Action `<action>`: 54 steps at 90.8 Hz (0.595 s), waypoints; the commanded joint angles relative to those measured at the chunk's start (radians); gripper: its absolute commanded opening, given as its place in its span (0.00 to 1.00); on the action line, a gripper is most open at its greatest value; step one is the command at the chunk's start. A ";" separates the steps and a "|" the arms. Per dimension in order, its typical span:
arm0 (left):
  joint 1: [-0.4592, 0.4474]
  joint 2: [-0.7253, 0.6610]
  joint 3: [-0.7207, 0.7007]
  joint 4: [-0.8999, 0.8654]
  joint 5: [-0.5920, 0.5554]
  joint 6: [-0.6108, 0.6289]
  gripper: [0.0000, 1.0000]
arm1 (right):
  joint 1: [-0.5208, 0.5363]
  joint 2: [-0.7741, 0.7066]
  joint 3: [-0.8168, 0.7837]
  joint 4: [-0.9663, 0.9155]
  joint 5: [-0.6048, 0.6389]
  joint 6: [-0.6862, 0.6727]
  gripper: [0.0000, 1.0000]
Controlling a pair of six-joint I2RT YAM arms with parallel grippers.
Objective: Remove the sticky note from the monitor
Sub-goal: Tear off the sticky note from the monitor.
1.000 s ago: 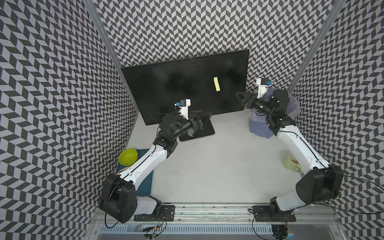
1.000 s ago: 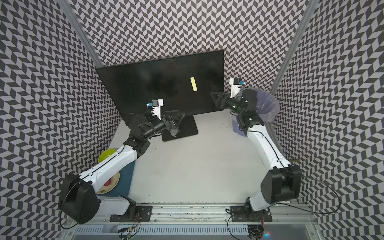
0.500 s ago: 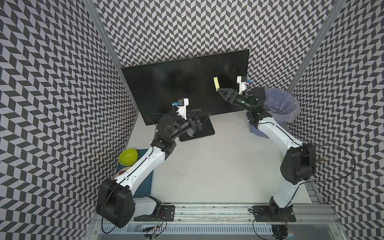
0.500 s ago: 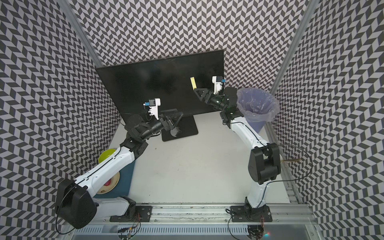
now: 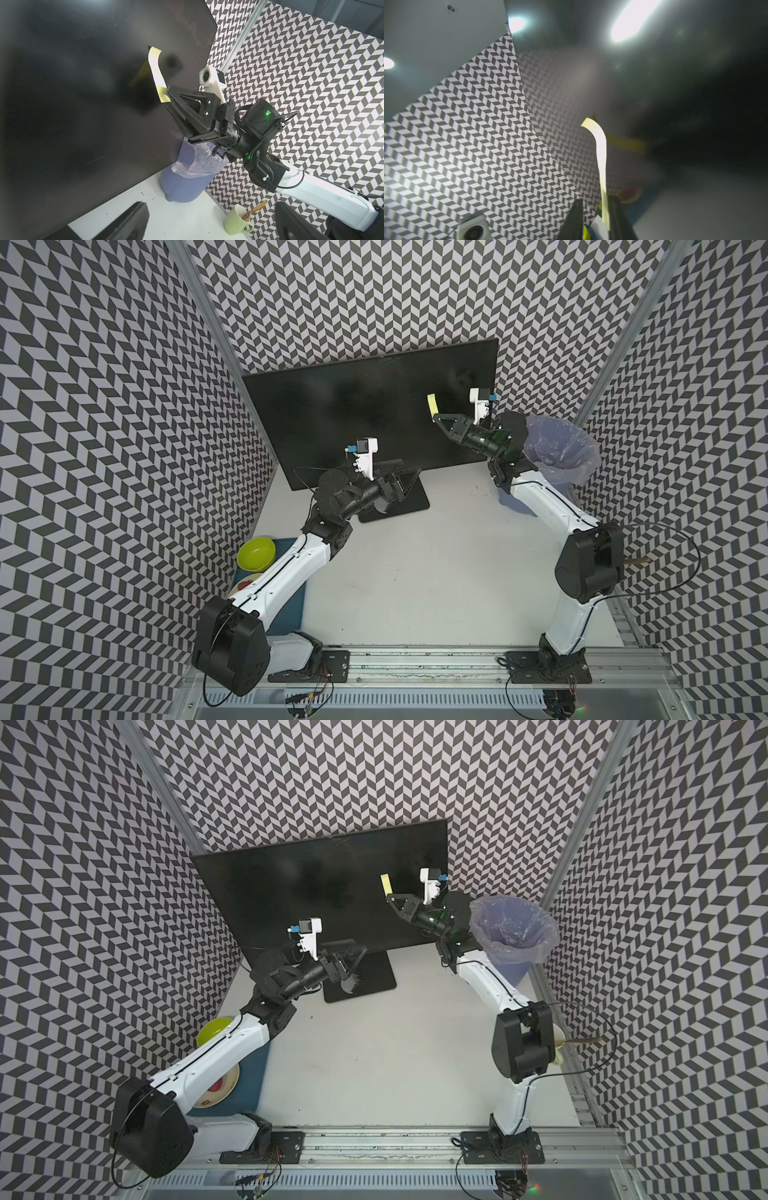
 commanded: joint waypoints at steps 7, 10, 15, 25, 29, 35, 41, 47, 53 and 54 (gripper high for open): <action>0.004 -0.024 -0.006 -0.006 0.000 0.023 1.00 | 0.007 0.004 0.024 0.068 -0.025 0.006 0.04; 0.004 -0.023 -0.006 -0.007 -0.001 0.022 1.00 | 0.007 0.000 0.022 0.067 -0.026 0.005 0.01; 0.004 -0.024 -0.005 -0.008 0.000 0.023 1.00 | 0.007 -0.011 0.015 0.062 -0.022 -0.004 0.00; 0.004 -0.027 -0.007 -0.013 -0.002 0.027 1.00 | 0.004 -0.049 -0.004 0.031 0.000 -0.046 0.00; 0.005 -0.028 -0.007 -0.015 -0.003 0.028 1.00 | -0.002 -0.069 -0.016 0.015 0.014 -0.065 0.00; 0.005 -0.032 -0.007 -0.020 -0.004 0.032 1.00 | -0.019 -0.103 -0.045 0.002 0.030 -0.086 0.00; 0.007 -0.035 -0.007 -0.024 -0.006 0.036 1.00 | -0.048 -0.139 -0.084 -0.004 0.032 -0.097 0.00; 0.008 -0.037 -0.006 -0.025 -0.006 0.038 1.00 | -0.088 -0.186 -0.140 0.000 0.025 -0.103 0.00; 0.010 -0.037 -0.006 -0.024 -0.006 0.038 1.00 | -0.138 -0.239 -0.200 -0.001 0.022 -0.113 0.00; 0.010 -0.036 -0.006 -0.024 -0.006 0.038 1.00 | -0.148 -0.248 -0.212 -0.003 0.021 -0.116 0.00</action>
